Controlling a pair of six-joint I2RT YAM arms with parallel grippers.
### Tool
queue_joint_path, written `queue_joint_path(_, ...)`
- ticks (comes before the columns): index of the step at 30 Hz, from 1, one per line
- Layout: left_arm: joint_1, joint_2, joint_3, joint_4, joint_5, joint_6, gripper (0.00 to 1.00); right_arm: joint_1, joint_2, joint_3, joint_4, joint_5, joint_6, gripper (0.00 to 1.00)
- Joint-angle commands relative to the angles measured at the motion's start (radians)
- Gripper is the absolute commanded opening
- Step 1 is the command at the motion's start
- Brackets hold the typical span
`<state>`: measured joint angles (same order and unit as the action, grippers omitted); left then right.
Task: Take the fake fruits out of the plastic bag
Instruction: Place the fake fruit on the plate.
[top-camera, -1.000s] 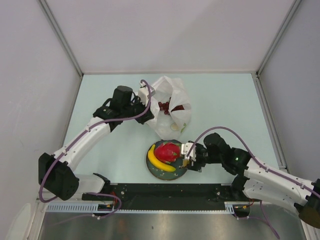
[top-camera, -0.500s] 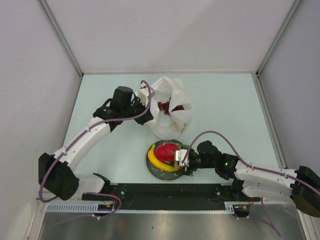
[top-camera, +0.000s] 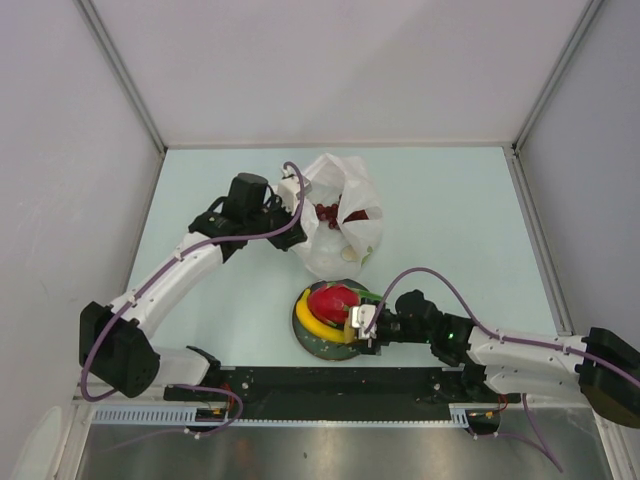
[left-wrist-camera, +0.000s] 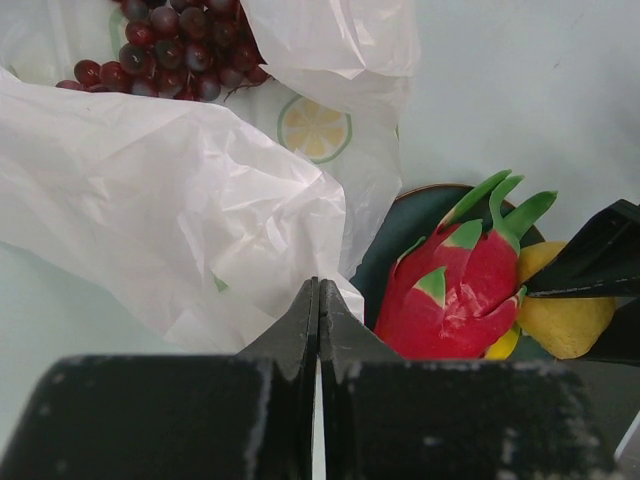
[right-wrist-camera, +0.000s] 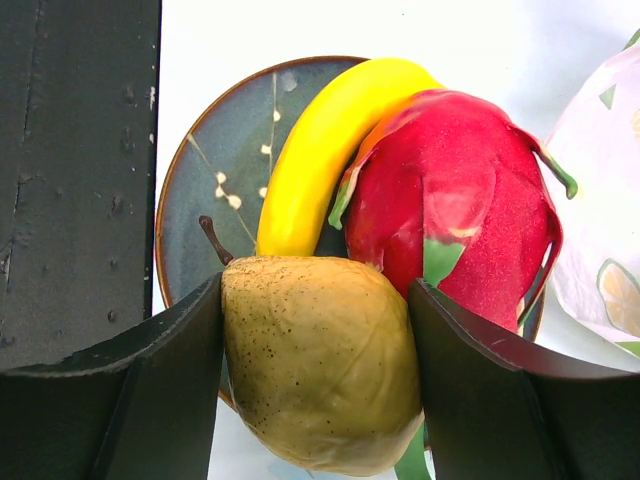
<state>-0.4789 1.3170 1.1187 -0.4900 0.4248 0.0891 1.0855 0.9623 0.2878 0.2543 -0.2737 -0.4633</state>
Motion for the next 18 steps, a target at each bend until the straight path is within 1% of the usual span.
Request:
queue_joint_path(1,0.006,0.002,0.013,0.005,0.011,0.018,0.00,0.007,-0.023,0.005,0.034,0.007,-0.001,0.40)
queue_joint_path(3,0.006,0.001,0.010,0.007,0.011,0.018,0.00,0.007,-0.031,0.008,0.025,0.004,0.000,0.53)
queue_joint_path(4,0.006,-0.001,0.010,0.005,0.011,0.018,0.00,0.008,-0.034,0.008,0.022,0.004,0.000,0.57)
queue_joint_path(5,0.006,-0.002,0.007,0.007,0.011,0.018,0.00,0.010,-0.037,0.010,0.019,0.005,0.000,0.62)
queue_joint_path(9,0.006,-0.010,-0.003,0.004,0.014,0.020,0.00,0.020,-0.056,0.013,0.010,0.025,0.003,0.75)
queue_joint_path(10,0.006,-0.012,-0.008,0.005,0.014,0.021,0.00,0.024,-0.059,0.014,0.007,0.028,0.005,0.84)
queue_joint_path(11,0.006,-0.013,-0.010,0.004,0.014,0.021,0.00,0.024,-0.062,0.014,0.007,0.027,0.003,1.00)
queue_joint_path(18,0.006,-0.007,-0.011,0.002,0.015,0.024,0.00,0.028,-0.082,0.027,-0.023,0.042,0.000,1.00)
